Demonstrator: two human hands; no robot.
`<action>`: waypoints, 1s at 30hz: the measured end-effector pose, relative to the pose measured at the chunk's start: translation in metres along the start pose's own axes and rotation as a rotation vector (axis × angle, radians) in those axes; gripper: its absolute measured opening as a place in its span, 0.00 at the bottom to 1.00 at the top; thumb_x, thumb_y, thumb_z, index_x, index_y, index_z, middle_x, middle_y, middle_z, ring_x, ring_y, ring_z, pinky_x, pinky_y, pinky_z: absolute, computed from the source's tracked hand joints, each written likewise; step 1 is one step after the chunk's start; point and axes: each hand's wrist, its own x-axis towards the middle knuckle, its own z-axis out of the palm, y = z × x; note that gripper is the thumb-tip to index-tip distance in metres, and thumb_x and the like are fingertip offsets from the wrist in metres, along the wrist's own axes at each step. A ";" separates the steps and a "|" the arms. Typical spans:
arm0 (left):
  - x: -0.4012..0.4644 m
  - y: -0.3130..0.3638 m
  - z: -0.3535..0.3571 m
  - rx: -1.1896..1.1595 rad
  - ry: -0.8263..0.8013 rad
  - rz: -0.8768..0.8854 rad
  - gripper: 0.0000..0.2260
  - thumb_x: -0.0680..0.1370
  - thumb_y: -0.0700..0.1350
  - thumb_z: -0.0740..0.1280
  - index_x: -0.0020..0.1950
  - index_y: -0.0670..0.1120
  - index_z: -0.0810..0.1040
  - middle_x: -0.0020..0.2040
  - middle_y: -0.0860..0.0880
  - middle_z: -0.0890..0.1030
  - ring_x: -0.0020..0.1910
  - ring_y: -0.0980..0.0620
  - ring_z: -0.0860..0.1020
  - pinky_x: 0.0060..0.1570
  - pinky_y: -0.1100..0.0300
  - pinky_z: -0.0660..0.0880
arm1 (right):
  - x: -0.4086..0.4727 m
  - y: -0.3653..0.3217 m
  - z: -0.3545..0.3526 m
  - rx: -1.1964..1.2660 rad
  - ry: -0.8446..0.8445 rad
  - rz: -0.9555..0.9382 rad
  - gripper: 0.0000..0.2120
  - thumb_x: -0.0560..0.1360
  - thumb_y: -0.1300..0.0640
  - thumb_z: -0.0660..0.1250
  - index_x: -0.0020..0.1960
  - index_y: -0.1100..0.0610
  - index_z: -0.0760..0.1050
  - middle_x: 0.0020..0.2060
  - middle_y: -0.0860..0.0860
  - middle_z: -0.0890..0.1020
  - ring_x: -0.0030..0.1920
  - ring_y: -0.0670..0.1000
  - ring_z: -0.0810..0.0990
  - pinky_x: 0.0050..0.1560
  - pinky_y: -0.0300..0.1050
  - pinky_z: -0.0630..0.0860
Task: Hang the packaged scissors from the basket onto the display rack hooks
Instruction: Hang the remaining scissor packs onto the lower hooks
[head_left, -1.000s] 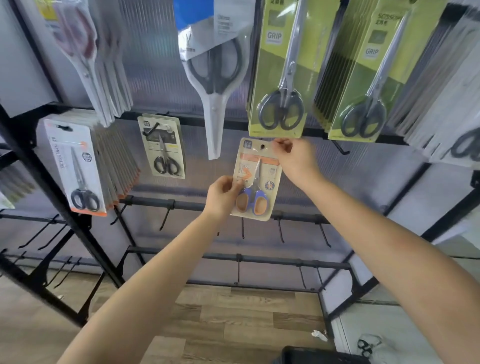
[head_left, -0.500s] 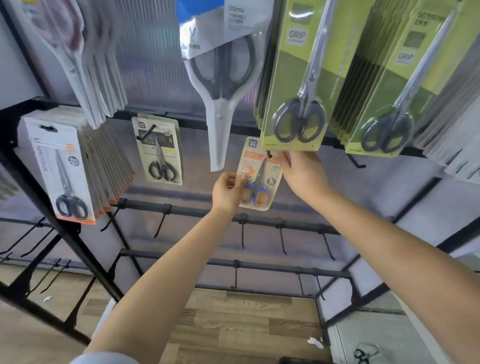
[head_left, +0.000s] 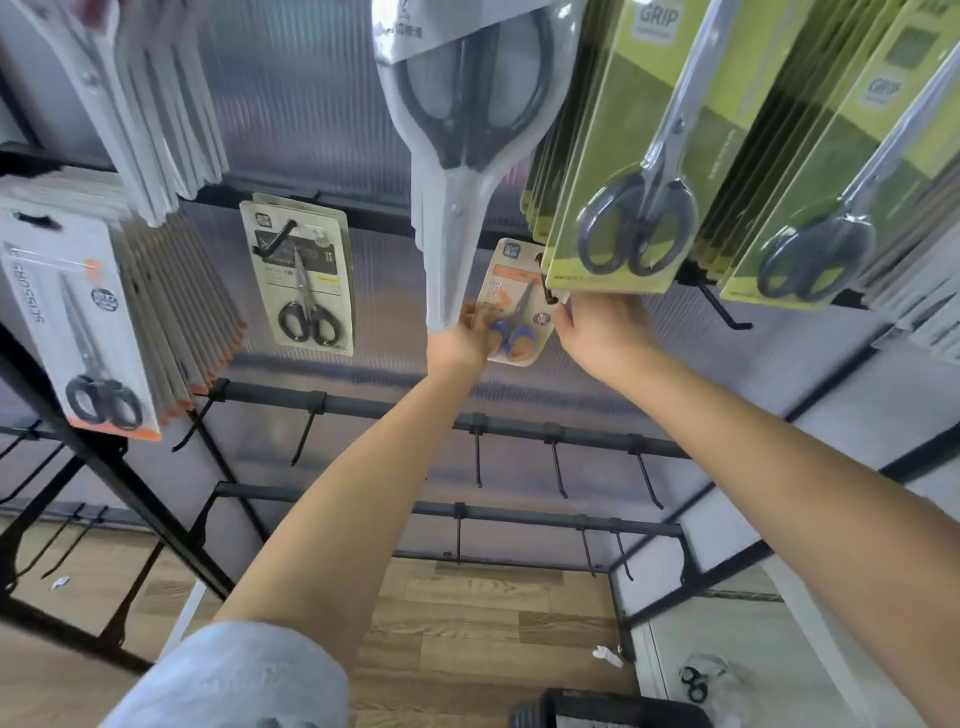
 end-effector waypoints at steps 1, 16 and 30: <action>0.001 0.000 0.000 0.017 0.006 -0.012 0.13 0.81 0.46 0.60 0.64 0.43 0.73 0.53 0.49 0.76 0.47 0.54 0.72 0.44 0.64 0.68 | 0.000 0.000 0.000 -0.010 0.009 -0.008 0.08 0.79 0.57 0.57 0.47 0.61 0.71 0.42 0.56 0.73 0.45 0.56 0.74 0.41 0.45 0.66; -0.058 -0.028 -0.042 0.645 -0.171 0.437 0.13 0.80 0.41 0.59 0.64 0.38 0.68 0.65 0.40 0.72 0.63 0.42 0.69 0.56 0.51 0.70 | -0.093 -0.030 0.021 -0.058 -0.036 0.071 0.28 0.78 0.57 0.60 0.74 0.64 0.57 0.73 0.60 0.61 0.71 0.59 0.64 0.67 0.53 0.64; -0.172 -0.071 -0.032 0.820 -0.767 0.724 0.21 0.83 0.51 0.54 0.73 0.41 0.62 0.73 0.44 0.64 0.71 0.45 0.62 0.64 0.53 0.64 | -0.313 -0.049 0.036 -0.034 -0.229 0.698 0.28 0.80 0.53 0.55 0.76 0.62 0.52 0.75 0.56 0.58 0.74 0.53 0.57 0.72 0.49 0.55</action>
